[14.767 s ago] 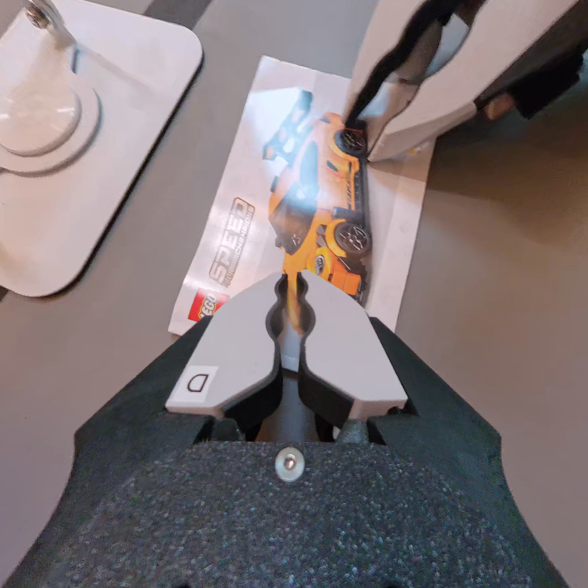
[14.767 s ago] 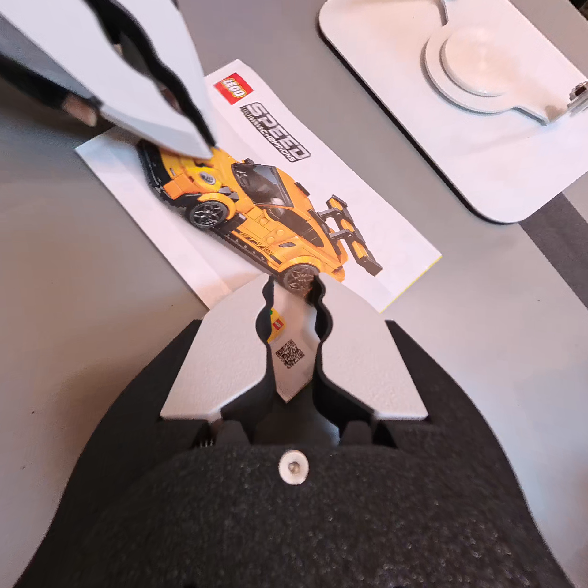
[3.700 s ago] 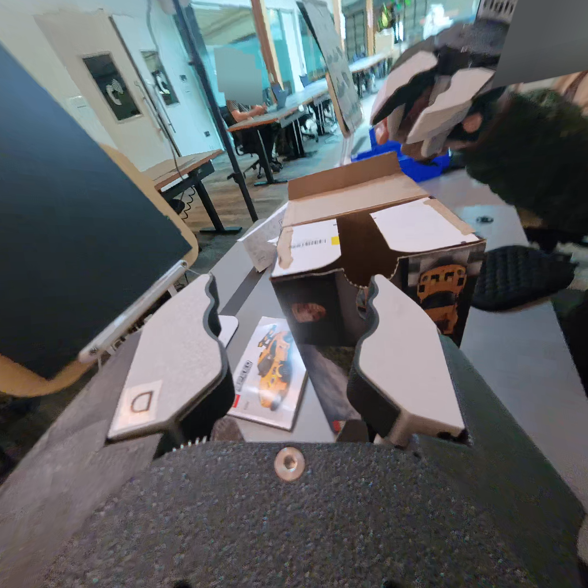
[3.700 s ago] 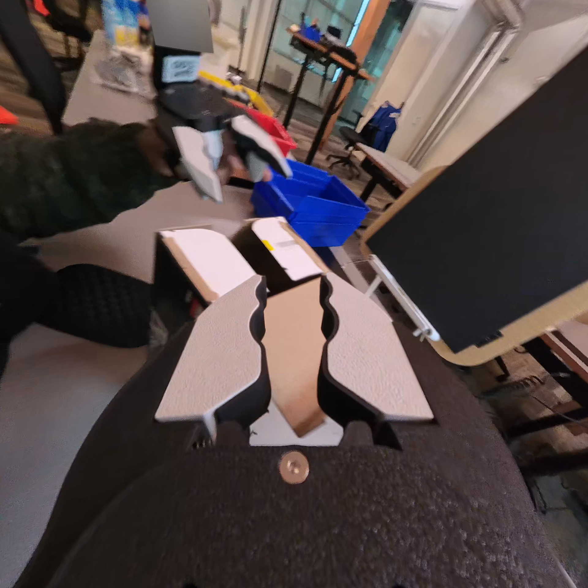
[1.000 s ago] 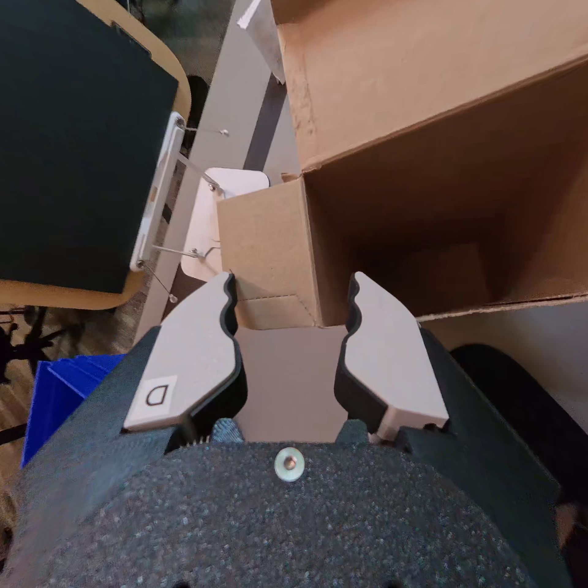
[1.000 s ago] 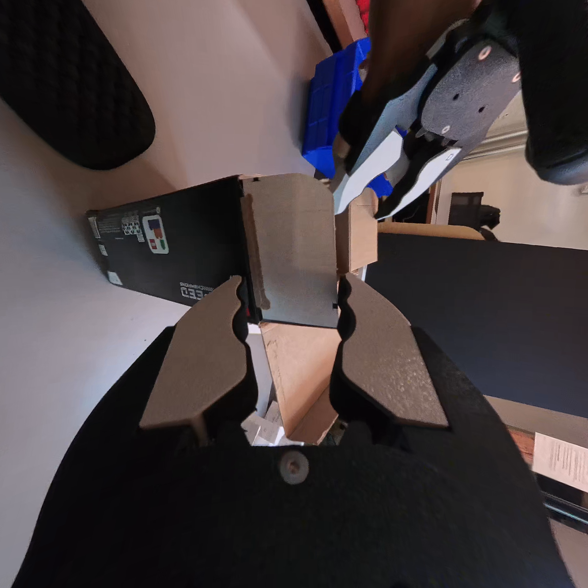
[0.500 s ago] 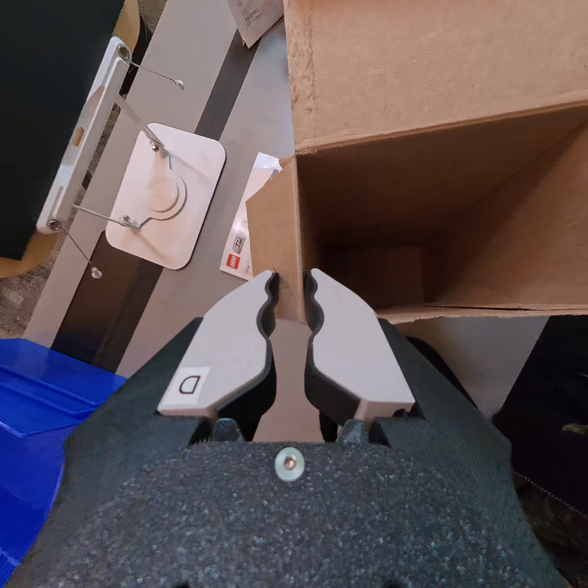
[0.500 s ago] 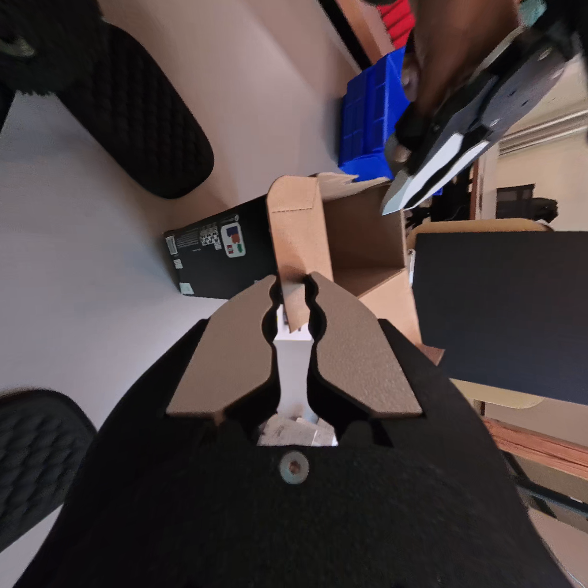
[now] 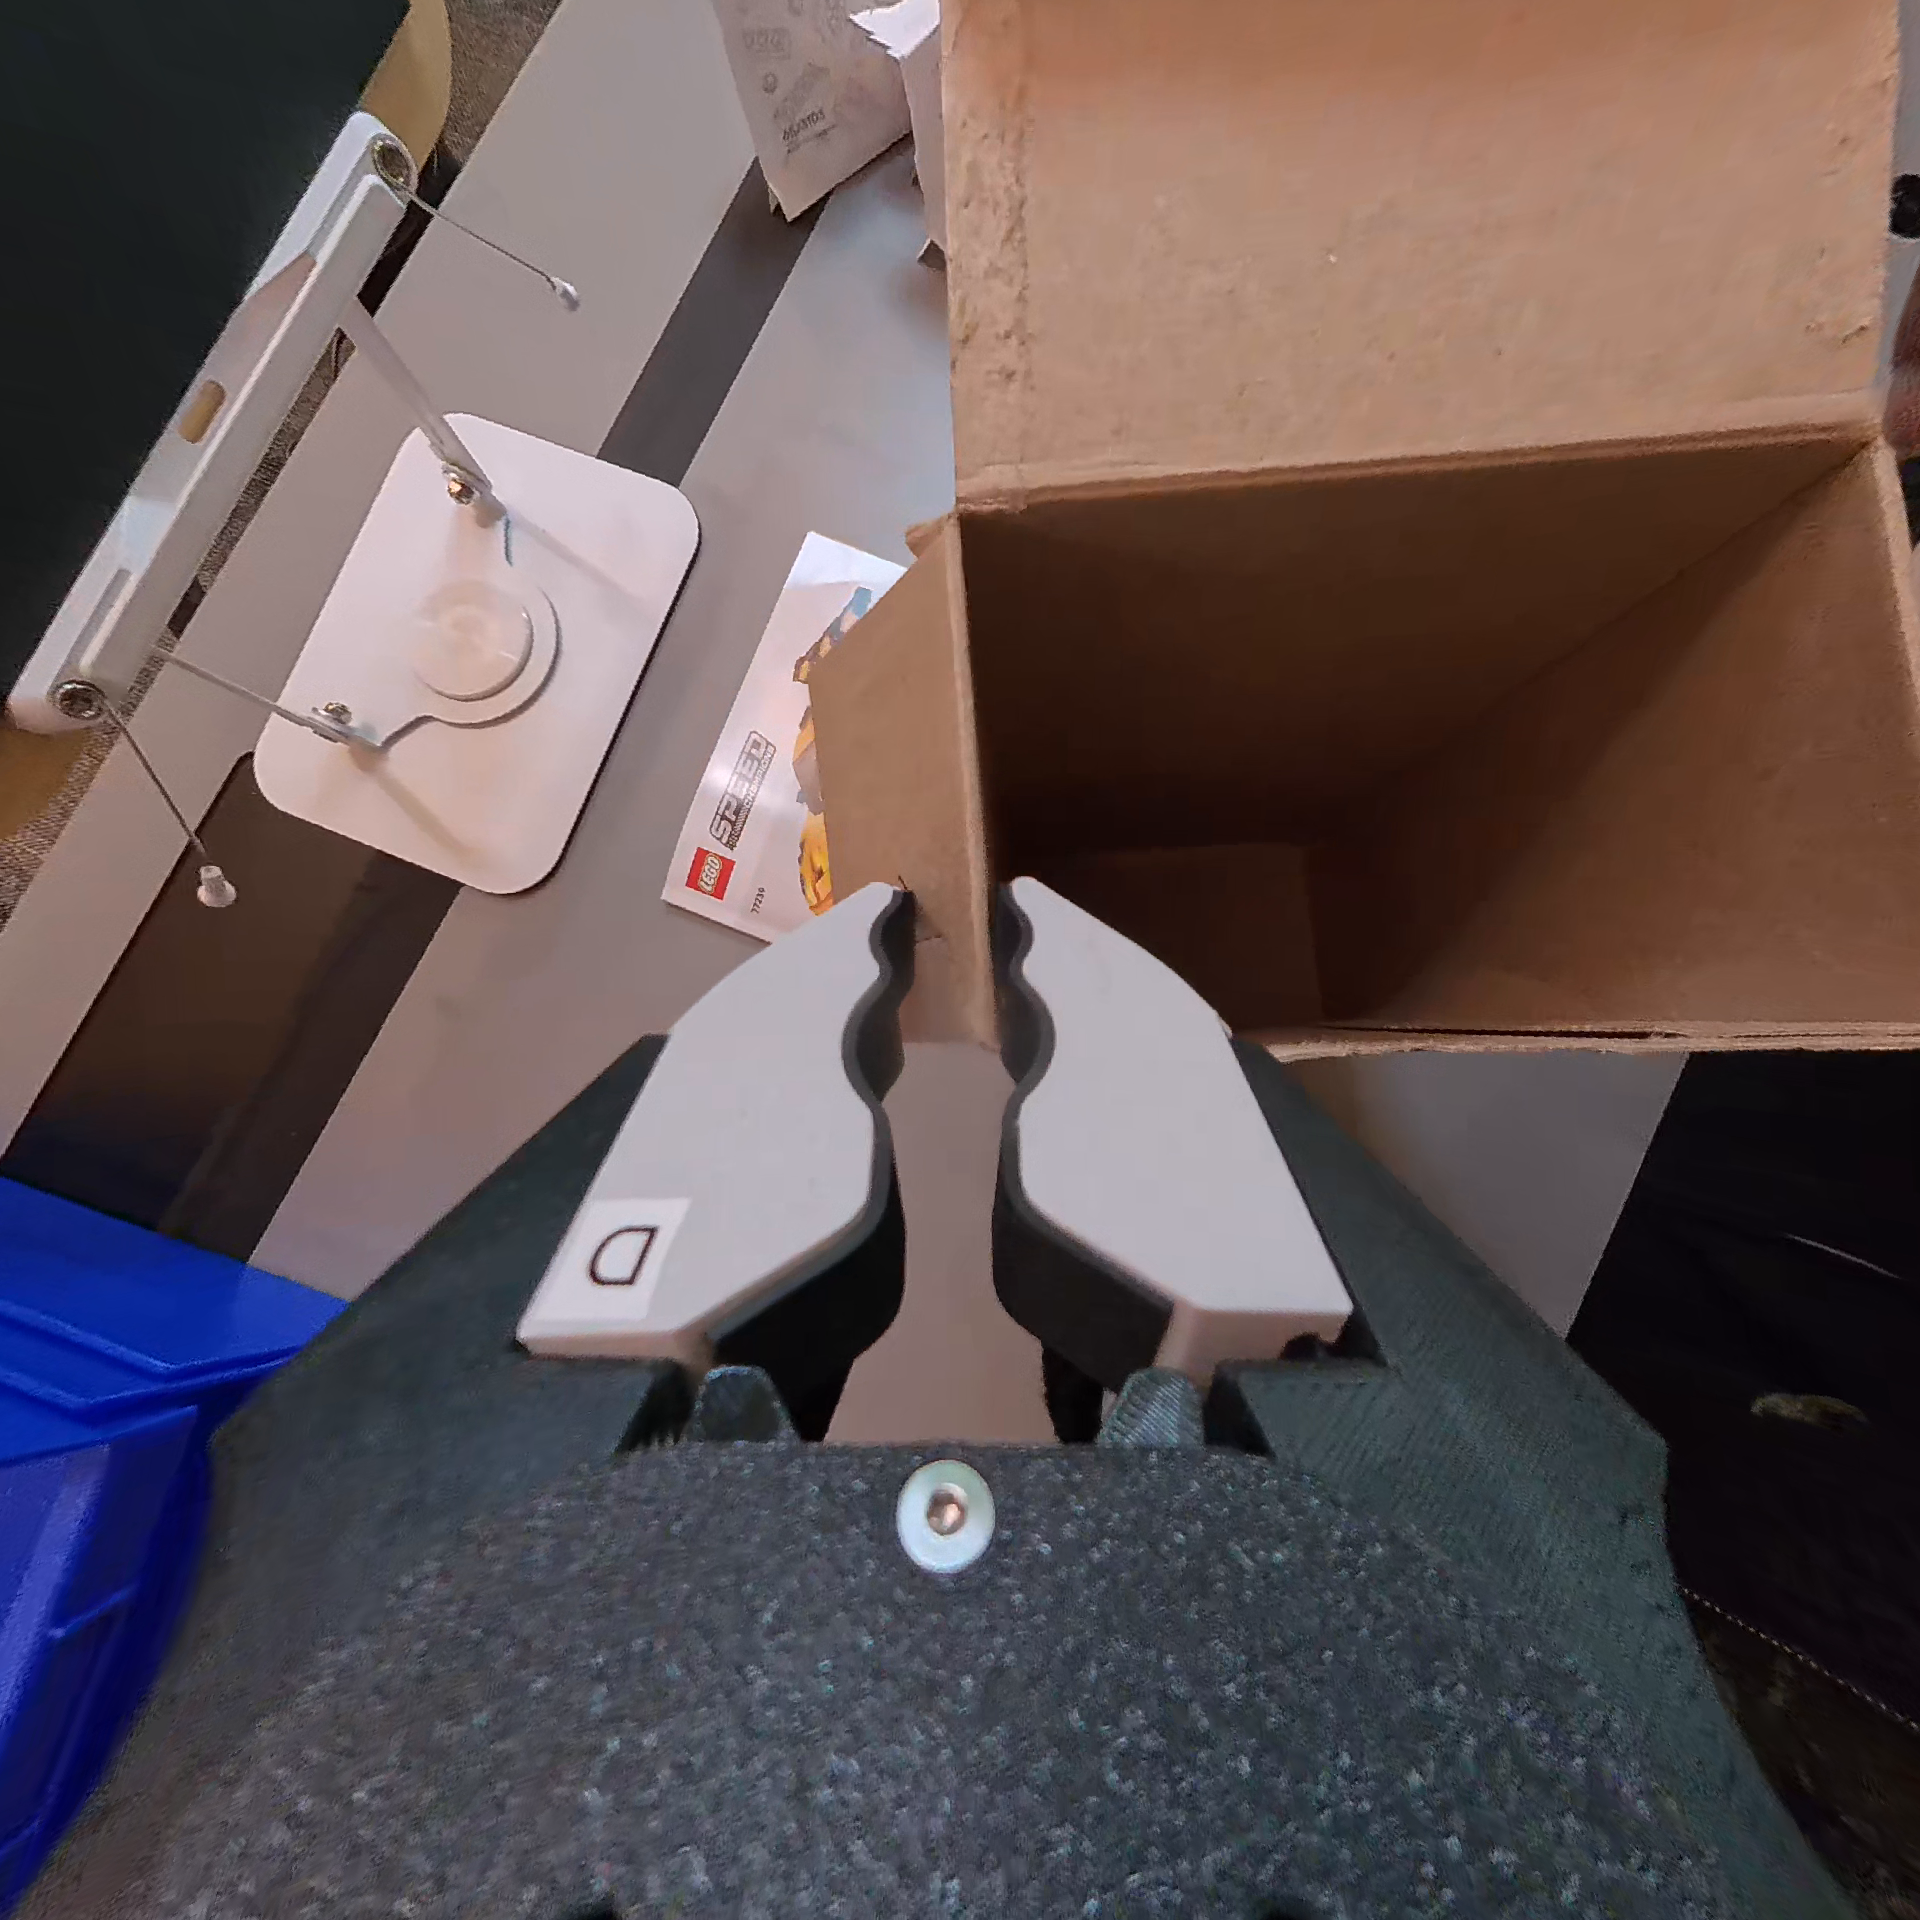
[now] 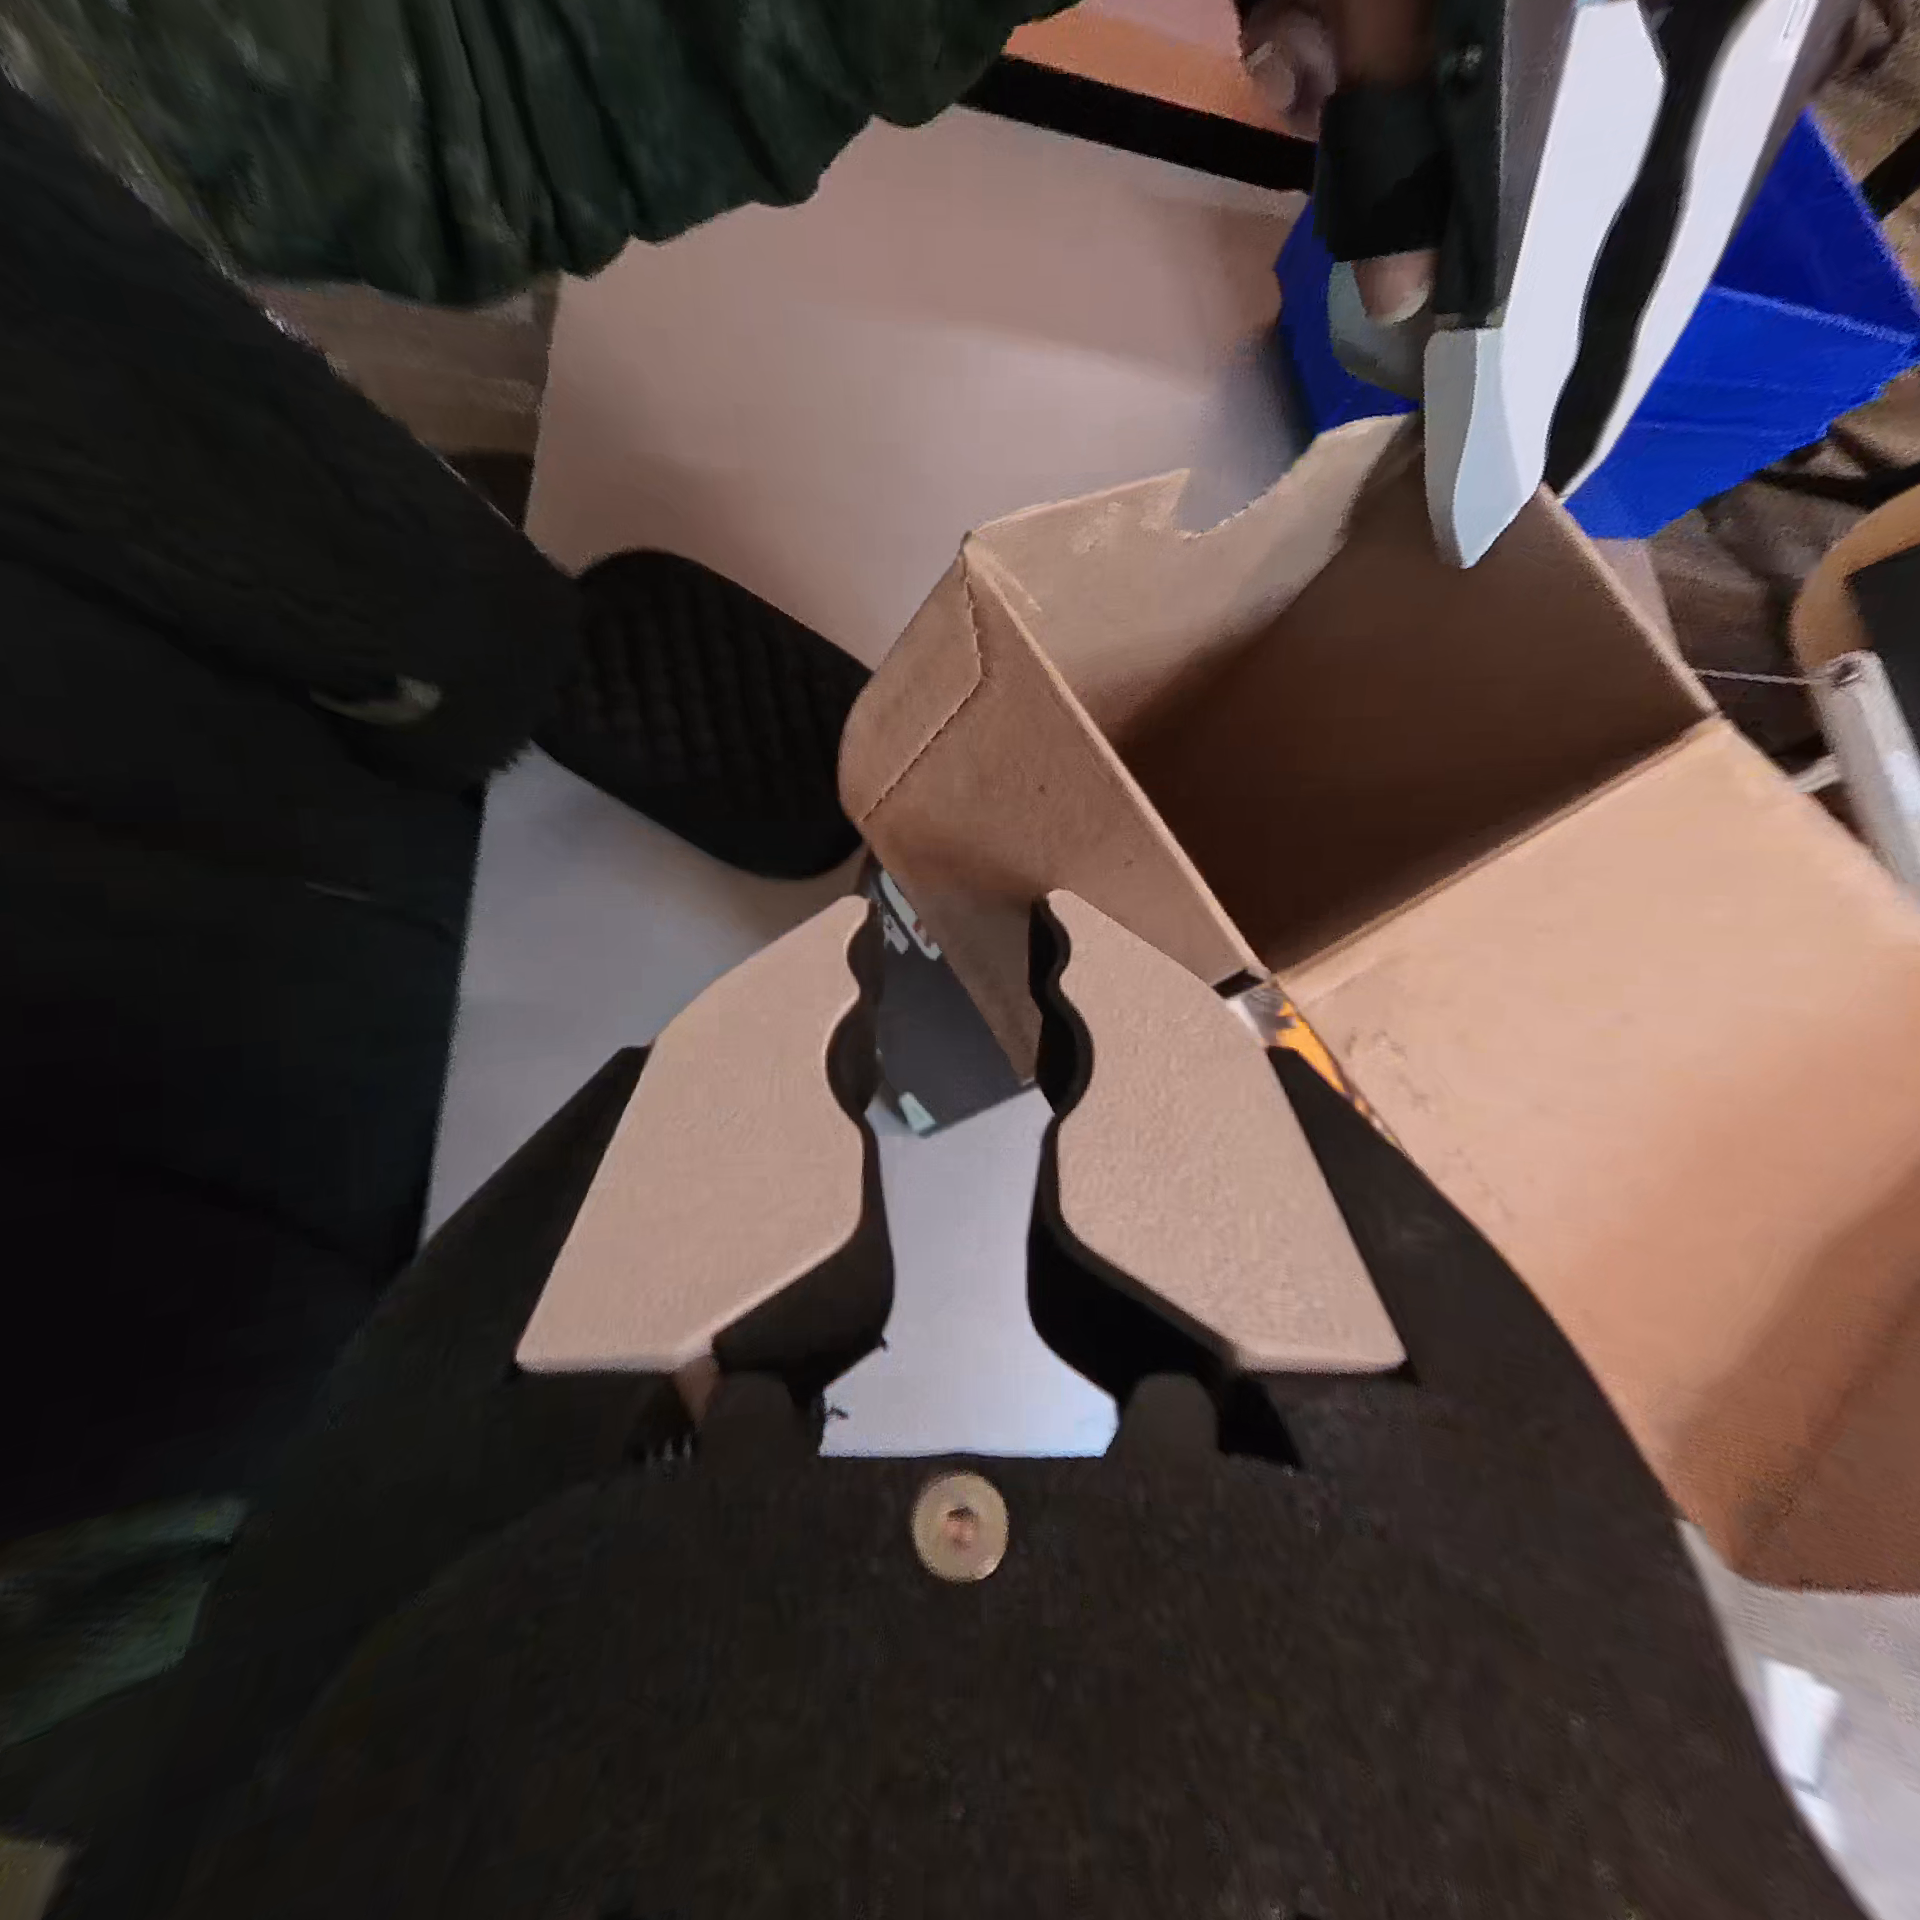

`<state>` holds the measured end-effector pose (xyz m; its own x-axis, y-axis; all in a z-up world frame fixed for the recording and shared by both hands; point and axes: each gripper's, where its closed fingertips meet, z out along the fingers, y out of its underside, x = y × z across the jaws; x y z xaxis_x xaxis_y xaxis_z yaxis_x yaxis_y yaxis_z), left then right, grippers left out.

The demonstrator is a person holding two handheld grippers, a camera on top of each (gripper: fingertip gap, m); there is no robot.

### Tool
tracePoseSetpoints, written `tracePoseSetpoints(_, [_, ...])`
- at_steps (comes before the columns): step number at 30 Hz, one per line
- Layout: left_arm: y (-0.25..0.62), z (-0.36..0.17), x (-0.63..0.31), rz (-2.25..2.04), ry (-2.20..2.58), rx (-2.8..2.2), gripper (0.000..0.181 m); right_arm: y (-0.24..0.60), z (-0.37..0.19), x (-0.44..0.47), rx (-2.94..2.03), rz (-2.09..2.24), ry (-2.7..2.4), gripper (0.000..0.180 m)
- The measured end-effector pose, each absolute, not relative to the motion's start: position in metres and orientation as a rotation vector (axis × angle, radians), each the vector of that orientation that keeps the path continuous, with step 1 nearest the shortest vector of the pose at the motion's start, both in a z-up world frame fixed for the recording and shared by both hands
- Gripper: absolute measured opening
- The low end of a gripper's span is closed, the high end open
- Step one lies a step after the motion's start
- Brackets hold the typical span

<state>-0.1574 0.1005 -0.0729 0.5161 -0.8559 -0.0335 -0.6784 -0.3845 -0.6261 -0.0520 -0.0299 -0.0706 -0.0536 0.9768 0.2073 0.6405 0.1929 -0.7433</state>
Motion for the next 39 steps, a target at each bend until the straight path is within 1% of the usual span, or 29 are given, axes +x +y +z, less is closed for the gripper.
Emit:
tracePoseSetpoints(1, [0.1, -0.073, -0.157, -0.408, 1.245, -2.179, 0.014, -0.032, -0.071, -0.053, -1.54, 0.652, -1.763, 0.03])
tracePoseSetpoints(3, [0.1, -0.073, -0.155, -0.423, 1.247, -2.186, 0.014, -0.035, -0.071, -0.054, -1.574, 0.714, -1.735, 0.033])
tracePoseSetpoints(6, [0.101, -0.073, -0.155, -0.431, 1.246, -2.186, 0.014, -0.043, -0.071, -0.054, -1.632, 0.849, -1.706, 0.046])
tracePoseSetpoints(8, [0.102, -0.073, -0.154, -0.446, 1.231, -2.188, 0.014, -0.046, -0.074, -0.056, -1.675, 0.949, -1.665, 0.046])
tracePoseSetpoints(11, [0.101, -0.073, -0.155, -0.468, 1.215, -2.185, 0.015, -0.04, -0.077, -0.06, -1.68, 1.025, -1.556, 0.03])
tracePoseSetpoints(12, [0.101, -0.073, -0.156, -0.474, 1.215, -2.184, 0.014, -0.037, -0.077, -0.061, -1.684, 1.039, -1.512, 0.022])
tracePoseSetpoints(13, [0.099, -0.073, -0.156, -0.492, 1.212, -2.187, 0.014, -0.029, -0.078, -0.061, -1.694, 1.022, -1.462, 0.006])
tracePoseSetpoints(14, [0.098, -0.074, -0.156, -0.505, 1.209, -2.189, 0.014, -0.023, -0.078, -0.06, -1.687, 1.008, -1.419, 0.0])
tracePoseSetpoints(18, [0.096, -0.075, -0.16, -0.496, 1.21, -2.198, 0.013, -0.007, -0.079, -0.061, -1.639, 0.941, -1.278, 0.0])
tracePoseSetpoints(22, [0.086, -0.077, -0.164, -0.595, 1.269, -2.205, 0.012, 0.009, -0.08, -0.061, -1.569, 0.793, -1.148, 0.0])
tracePoseSetpoints(30, [0.074, -0.074, -0.164, -0.929, 1.342, -2.171, 0.019, 0.015, -0.08, -0.063, -1.527, 0.674, -1.156, 0.0])
tracePoseSetpoints(36, [0.07, -0.071, -0.167, -1.006, 1.294, -2.199, 0.022, 0.033, -0.081, -0.049, -1.529, 0.658, -1.098, 0.0])
tracePoseSetpoints(38, [0.073, -0.07, -0.174, -1.002, 1.242, -2.211, 0.025, 0.035, -0.078, -0.045, -1.497, 0.659, -1.085, 0.003])
tracePoseSetpoints(39, [0.074, -0.068, -0.178, -0.993, 1.224, -2.201, 0.028, 0.034, -0.076, -0.043, -1.484, 0.674, -1.081, 0.009])
